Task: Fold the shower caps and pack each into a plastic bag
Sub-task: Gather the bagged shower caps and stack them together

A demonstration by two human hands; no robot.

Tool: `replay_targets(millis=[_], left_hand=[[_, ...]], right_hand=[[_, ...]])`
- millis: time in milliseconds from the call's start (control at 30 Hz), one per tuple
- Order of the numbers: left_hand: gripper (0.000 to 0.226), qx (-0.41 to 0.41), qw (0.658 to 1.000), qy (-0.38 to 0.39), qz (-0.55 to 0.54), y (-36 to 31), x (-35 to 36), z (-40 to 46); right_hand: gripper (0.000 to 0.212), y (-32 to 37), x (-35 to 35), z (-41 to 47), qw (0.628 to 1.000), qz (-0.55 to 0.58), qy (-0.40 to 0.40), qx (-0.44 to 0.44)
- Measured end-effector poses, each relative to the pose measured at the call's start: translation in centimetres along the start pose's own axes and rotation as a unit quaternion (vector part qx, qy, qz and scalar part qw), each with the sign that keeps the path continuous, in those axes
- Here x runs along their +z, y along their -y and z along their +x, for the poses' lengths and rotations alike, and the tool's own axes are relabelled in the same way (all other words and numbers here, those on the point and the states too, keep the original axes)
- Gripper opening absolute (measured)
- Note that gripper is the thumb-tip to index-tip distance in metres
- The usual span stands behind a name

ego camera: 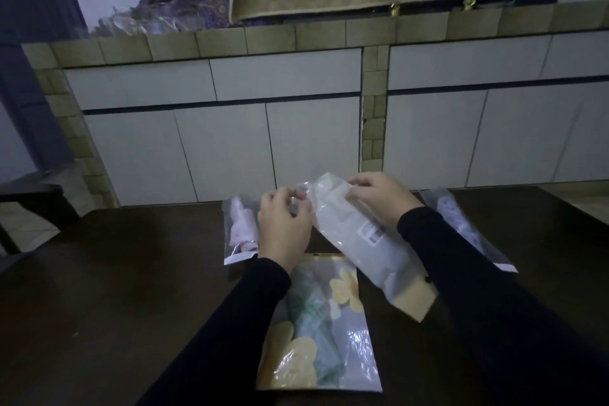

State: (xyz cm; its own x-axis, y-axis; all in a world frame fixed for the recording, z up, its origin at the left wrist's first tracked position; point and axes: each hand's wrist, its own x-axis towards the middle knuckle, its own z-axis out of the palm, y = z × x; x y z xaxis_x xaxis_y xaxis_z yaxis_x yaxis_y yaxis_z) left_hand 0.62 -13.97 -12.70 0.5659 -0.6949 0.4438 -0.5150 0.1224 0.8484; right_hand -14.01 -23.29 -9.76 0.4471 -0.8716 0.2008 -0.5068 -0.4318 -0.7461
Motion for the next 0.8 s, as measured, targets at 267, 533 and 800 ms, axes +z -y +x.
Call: replay_targets(millis=[267, 533, 800], left_hand=[[0.070, -0.185, 0.916, 0.056, -0.353, -1.0, 0.5, -0.9], [0.041, -0.214, 0.872, 0.227, -0.377, -1.5, 0.0, -1.6], [0.051, -0.090, 0.927, 0.094, -0.352, -1.3, 0.2, -2.0]], right_hand=[[0.029, 1.1, -1.7, -0.2, 0.978, 0.202, 0.045, 0.043], [0.027, 0.4, -2.2, -1.7, 0.954, 0.271, 0.127, 0.029], [0.038, -0.1, -1.2, -1.7, 0.928, 0.355, 0.106, 0.044]])
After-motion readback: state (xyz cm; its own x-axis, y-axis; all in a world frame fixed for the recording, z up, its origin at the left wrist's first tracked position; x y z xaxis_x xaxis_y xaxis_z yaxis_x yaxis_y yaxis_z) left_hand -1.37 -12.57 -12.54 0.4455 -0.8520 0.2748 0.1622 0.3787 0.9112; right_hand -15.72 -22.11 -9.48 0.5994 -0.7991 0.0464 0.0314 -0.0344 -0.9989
